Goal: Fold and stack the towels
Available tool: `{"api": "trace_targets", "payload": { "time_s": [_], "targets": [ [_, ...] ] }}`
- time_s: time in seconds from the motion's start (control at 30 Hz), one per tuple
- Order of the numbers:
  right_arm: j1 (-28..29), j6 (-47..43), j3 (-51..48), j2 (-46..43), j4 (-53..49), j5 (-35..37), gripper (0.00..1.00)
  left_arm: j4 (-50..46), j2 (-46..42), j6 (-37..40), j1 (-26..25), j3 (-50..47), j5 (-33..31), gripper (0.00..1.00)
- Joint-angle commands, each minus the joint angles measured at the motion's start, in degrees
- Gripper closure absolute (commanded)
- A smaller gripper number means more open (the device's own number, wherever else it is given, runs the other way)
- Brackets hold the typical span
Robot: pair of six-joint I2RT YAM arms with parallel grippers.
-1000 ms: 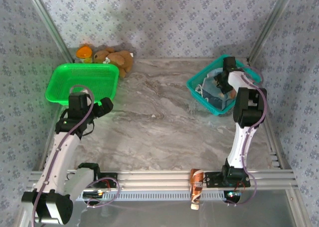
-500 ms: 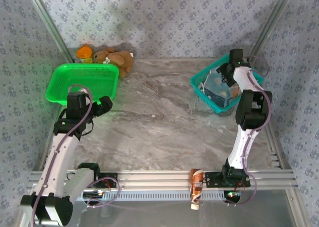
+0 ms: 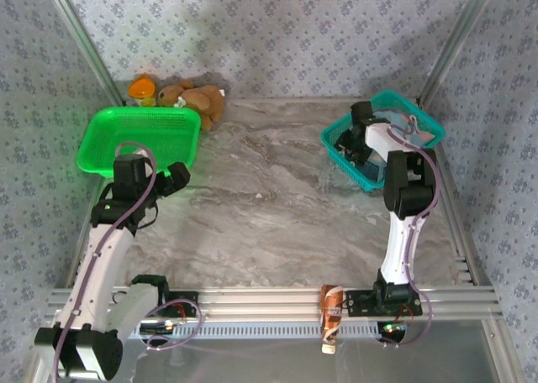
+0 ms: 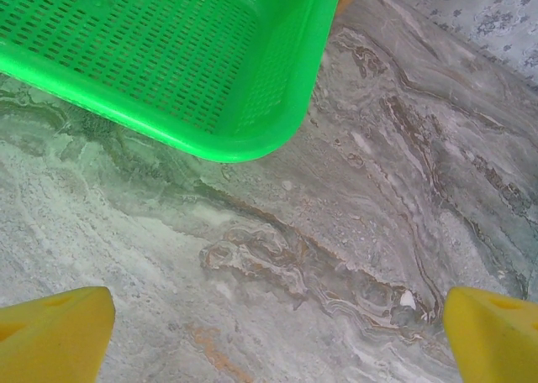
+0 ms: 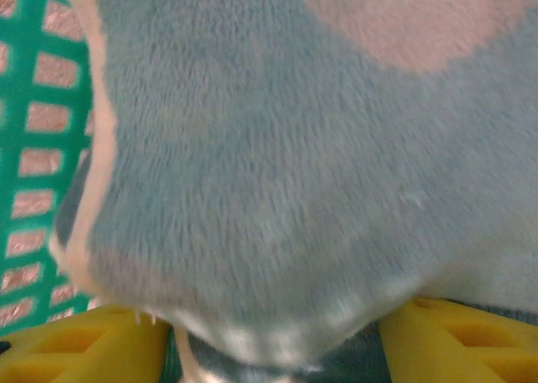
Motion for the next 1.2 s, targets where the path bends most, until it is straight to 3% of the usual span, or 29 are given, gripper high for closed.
{"api": "trace_targets", "payload": {
  "time_s": [0.0, 0.13, 0.4, 0.7, 1.17],
  "targets": [
    [-1.62, -1.05, 5.95, 3.64, -4.57, 3.16, 0.34, -1.45, -0.45, -0.13, -0.48, 1.28, -0.99, 0.00],
    [-4.99, -3.64, 11.19, 7.10, -8.65, 5.61, 0.35, -1.52, -0.80, -0.47, -0.48, 1.13, -1.25, 0.00],
    [-8.07, -11.76, 18.04, 6.94, -11.58, 1.67, 0.33, -0.42, 0.13, -0.96, -0.51, 1.20, -1.18, 0.00],
    [-8.50, -14.80, 15.51, 0.15, -9.87, 9.14, 0.27, 0.04, 0.61, -1.01, -0.59, 1.63, -0.65, 0.00],
    [-10.39, -14.93, 21.83, 9.76, -10.92, 3.87, 0.30, -0.26, 1.49, -1.26, -0.65, 2.42, -0.44, 0.00]
  ]
}}
